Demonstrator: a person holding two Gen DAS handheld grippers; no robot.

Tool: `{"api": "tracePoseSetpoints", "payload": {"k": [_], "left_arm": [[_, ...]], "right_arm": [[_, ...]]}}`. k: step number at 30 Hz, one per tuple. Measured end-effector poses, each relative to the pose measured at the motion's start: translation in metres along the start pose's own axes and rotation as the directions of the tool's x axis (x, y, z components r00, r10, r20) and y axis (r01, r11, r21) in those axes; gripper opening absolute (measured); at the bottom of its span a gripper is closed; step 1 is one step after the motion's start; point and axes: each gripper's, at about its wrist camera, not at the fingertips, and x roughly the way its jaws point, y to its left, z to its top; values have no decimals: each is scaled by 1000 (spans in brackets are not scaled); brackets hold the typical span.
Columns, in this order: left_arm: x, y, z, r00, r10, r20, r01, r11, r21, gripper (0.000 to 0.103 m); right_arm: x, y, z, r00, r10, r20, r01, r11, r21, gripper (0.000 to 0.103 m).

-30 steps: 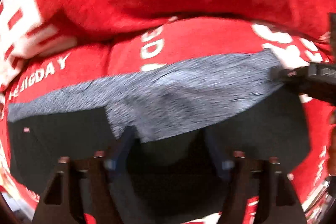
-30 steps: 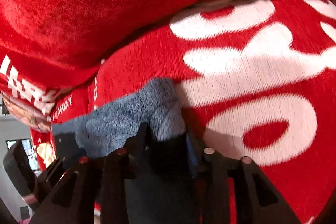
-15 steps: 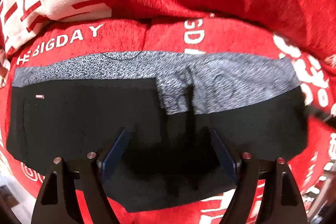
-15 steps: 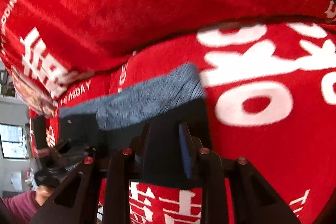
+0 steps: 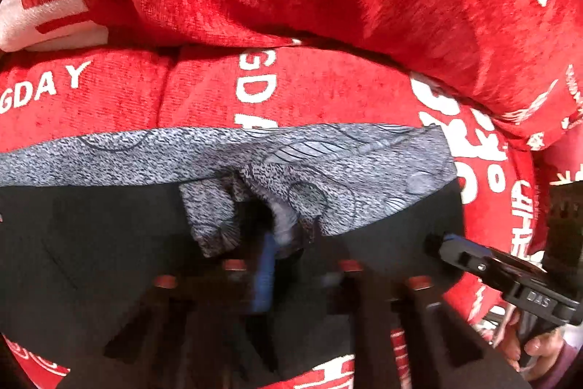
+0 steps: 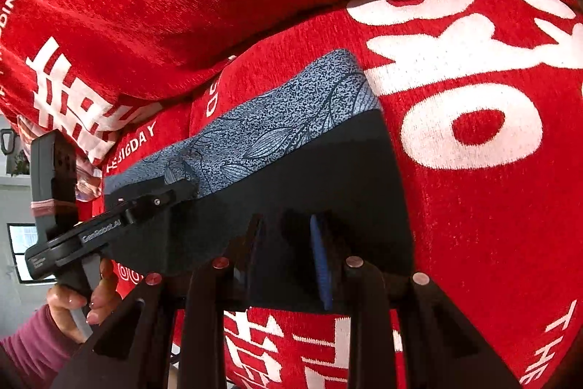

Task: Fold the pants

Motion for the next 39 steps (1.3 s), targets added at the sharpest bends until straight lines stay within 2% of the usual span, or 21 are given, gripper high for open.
{"api": "tracePoseSetpoints", "payload": {"k": [5,10,14,15,16,17,19,23,26,34,36,37,39], "left_arm": [[0,-3,-9,997,82,15,-83,994,70,10],[7,4,-23,996,91,2,-91,994,64,10],[3,-2,-25,992,126,11,-127,991,51,11],[2,-4,-25,990,141,16,-141,988,55,14],[1,-5,-26,986,164,20,-164,985,58,27],[-1,-8,-27,981,194,28,-195,979,60,50],[-6,-9,-30,974,222,54,-225,973,55,72],[-10,-8,-32,969,245,35,-246,969,35,72],[-11,-7,-36,962,274,7,-274,961,25,77],[-13,1,-48,939,342,-37,-343,939,-24,77],[-13,2,-50,936,350,-39,-352,936,-31,82],[-13,3,-51,935,353,-38,-354,935,-34,92],[-15,2,-52,933,360,-29,-361,932,-34,94]], "right_arm": [[-3,5,-2,1000,2,-3,-2,1000,-12,29],[4,19,-7,999,-2,-32,0,998,-56,29],[19,25,-15,998,-36,-54,32,996,-82,29],[20,26,-16,998,-42,-51,37,996,-87,29],[20,27,-15,998,-43,-51,38,995,-89,29],[20,29,-15,997,-47,-54,42,995,-91,29],[21,29,-14,997,-51,-59,45,994,-96,29],[20,30,-12,996,-51,-73,44,994,-101,29],[20,31,-13,995,-57,-79,49,994,-102,29],[22,41,-13,992,-70,-109,55,989,-136,43],[23,43,-13,991,-74,-110,57,988,-146,47],[23,43,-13,990,-74,-116,57,988,-146,47],[23,43,-14,991,-74,-114,57,988,-145,48]]}}
